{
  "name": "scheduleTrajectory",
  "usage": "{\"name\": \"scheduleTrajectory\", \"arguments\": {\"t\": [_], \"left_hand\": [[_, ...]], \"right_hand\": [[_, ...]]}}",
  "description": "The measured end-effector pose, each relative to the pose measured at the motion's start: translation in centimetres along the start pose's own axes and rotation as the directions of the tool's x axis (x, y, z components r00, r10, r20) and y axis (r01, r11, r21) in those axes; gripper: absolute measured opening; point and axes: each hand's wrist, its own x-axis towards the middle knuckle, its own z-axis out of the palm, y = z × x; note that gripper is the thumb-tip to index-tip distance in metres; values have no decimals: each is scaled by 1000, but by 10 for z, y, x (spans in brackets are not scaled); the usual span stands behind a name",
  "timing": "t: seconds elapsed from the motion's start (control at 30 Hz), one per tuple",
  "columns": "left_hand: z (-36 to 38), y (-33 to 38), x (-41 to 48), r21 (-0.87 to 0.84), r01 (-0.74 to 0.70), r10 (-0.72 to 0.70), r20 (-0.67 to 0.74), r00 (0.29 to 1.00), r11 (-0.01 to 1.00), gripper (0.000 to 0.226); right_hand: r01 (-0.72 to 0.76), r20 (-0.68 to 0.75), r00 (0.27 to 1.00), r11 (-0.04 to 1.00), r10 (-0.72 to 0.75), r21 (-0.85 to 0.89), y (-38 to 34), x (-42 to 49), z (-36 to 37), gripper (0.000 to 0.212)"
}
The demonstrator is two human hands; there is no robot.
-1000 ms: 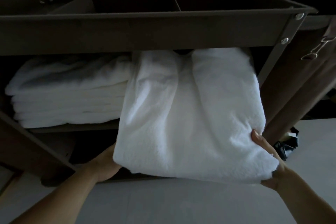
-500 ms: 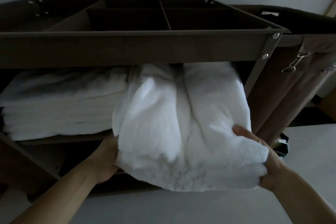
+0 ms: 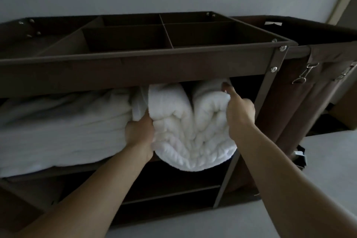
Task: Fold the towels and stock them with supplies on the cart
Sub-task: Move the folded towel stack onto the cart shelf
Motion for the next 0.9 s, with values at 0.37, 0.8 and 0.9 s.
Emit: {"name": "scheduleTrajectory", "arguments": {"t": [0.37, 0.8, 0.9], "left_hand": [[-13, -9, -4, -5, -89, 89, -10, 996, 996, 46], [-32, -23, -14, 512, -454, 504, 851, 150, -729, 129], [-33, -25, 6, 526, -425, 475, 850, 228, -737, 143]], "right_hand": [[784, 150, 545, 436, -825, -442, 73, -19, -17, 81], [601, 737, 277, -487, -617, -633, 70, 1, -45, 146], [571, 786, 296, -559, -543, -601, 95, 12, -55, 154]]}}
